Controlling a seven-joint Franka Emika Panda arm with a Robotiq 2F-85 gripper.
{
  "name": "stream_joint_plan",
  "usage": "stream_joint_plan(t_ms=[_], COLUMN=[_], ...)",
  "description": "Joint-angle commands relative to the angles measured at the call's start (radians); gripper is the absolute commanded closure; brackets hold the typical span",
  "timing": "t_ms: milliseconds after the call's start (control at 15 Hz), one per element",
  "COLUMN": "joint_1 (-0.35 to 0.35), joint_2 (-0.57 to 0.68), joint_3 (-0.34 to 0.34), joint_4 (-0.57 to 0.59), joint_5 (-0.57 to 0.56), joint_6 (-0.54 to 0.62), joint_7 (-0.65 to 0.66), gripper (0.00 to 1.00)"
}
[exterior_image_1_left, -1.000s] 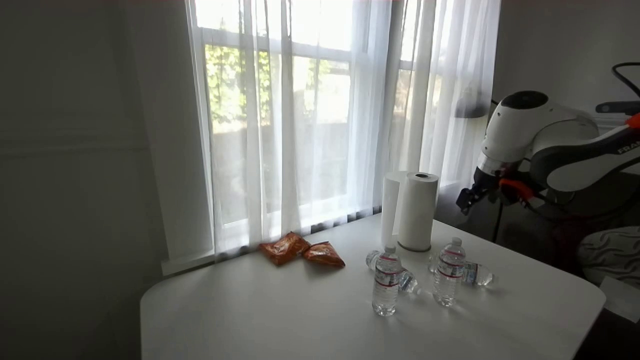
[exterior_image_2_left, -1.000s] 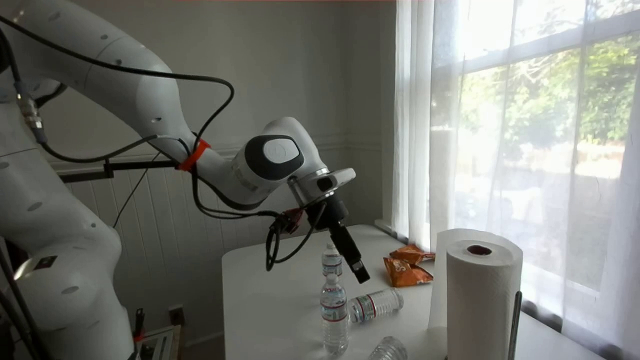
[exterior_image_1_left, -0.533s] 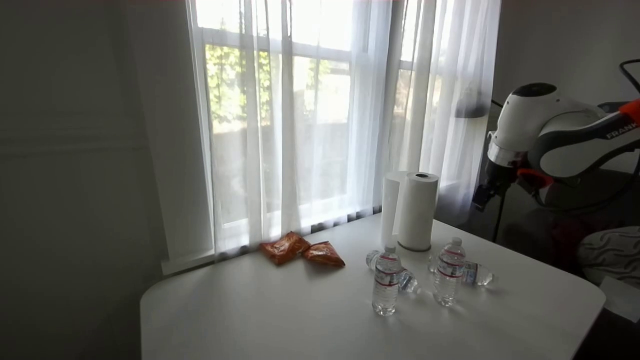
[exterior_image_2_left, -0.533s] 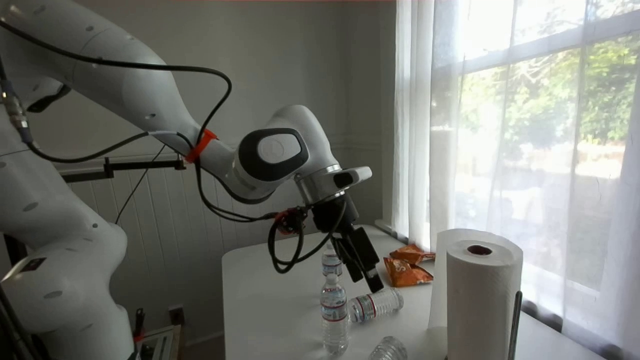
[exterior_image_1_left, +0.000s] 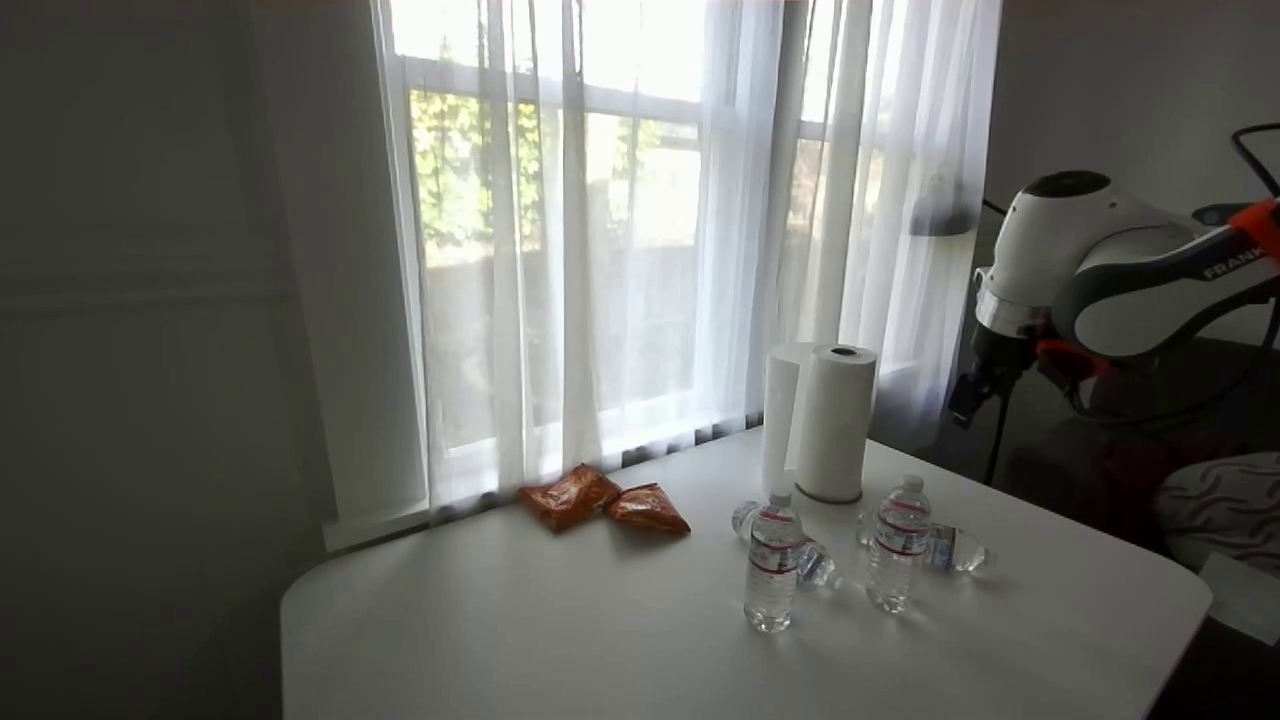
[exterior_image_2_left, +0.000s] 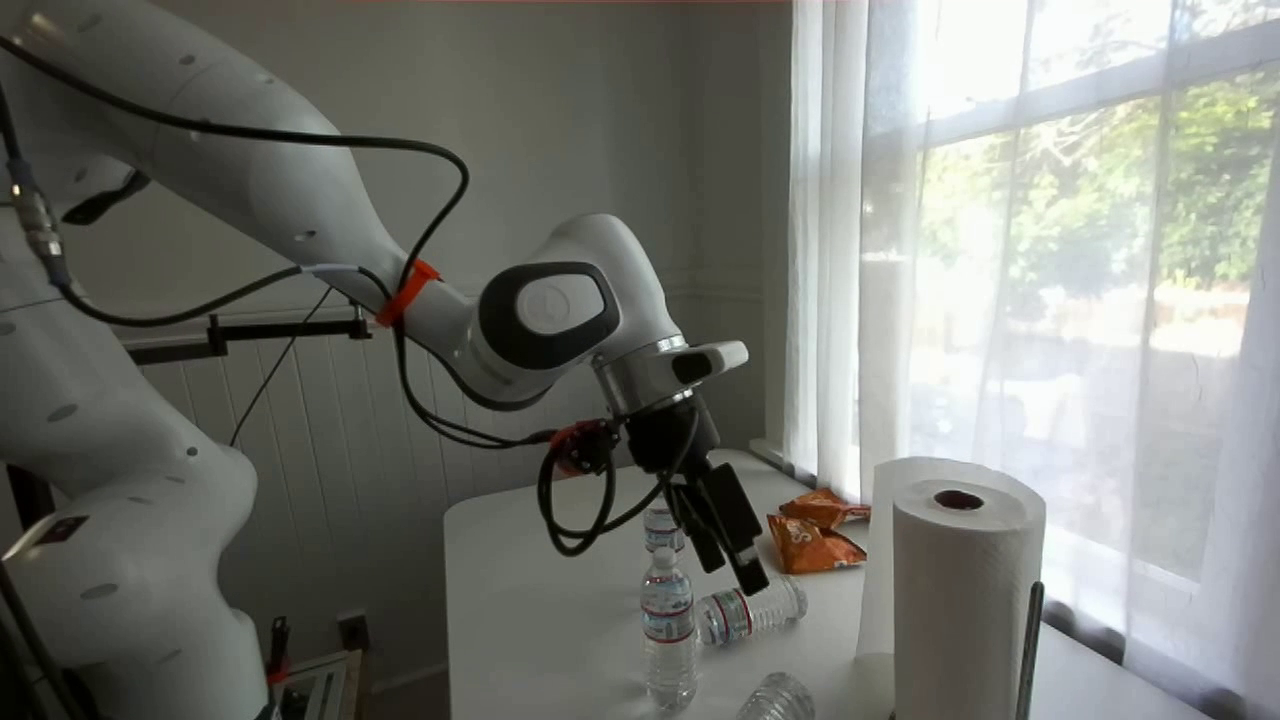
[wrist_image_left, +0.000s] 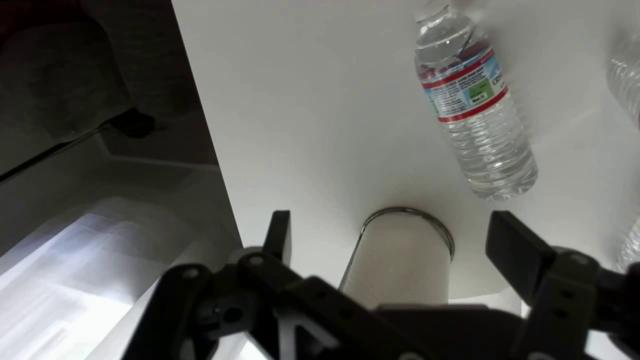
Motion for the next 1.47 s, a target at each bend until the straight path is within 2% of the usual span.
stream_joint_plan(t_ms=[0, 133, 333, 733, 1200, 1400], joint_1=[-0.063, -0.063, -0.063, -0.08, -0.074, -0.087], joint_2=[0.004, 0.004, 0.043, 0.11, 0.233, 0.289], joint_3=[0.061, 0.061, 0.049, 0.018, -0.057, -0.051], joint_4=[-0.002, -0.002, 0.005, 0.002, 0.006, 0.017], joint_5=[0.03, 0.03, 0.103, 0.219, 0.491, 0.524], joint_6=[0.01, 0.01, 0.004, 0.035, 0.055, 0.062], joint_7=[-0.021, -0.021, -0.123, -0.387, -0.789, -0.875], gripper=[0.0, 0.0, 0.0, 0.0, 0.0, 0.0])
